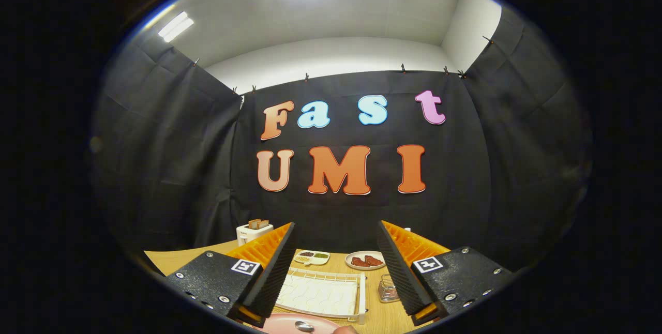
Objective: Take the plate from the dish rack, then take the spoon from the basket and place it into the plate.
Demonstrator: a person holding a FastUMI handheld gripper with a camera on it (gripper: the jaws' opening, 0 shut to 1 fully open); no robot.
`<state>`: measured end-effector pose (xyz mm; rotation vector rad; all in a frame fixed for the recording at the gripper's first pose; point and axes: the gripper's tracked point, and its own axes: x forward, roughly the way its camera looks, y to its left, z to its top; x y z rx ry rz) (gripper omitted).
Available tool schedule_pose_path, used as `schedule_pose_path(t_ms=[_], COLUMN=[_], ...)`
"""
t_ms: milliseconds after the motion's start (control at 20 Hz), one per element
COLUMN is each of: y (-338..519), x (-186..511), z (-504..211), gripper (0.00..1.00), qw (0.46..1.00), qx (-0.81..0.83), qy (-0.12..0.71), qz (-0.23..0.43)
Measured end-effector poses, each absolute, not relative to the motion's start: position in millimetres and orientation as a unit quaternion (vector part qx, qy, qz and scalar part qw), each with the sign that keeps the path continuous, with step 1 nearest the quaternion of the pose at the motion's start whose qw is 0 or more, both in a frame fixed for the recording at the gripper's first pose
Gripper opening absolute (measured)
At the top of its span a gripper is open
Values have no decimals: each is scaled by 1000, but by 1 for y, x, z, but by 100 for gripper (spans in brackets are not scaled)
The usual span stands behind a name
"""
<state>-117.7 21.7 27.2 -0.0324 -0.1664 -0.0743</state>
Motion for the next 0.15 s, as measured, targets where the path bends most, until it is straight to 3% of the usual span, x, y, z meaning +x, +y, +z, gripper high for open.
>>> schedule_pose_path(t_ms=[150], y=[19], x=[-117], z=[25], gripper=[92], qw=[996], qx=[-18], qy=[-81], qz=[-40])
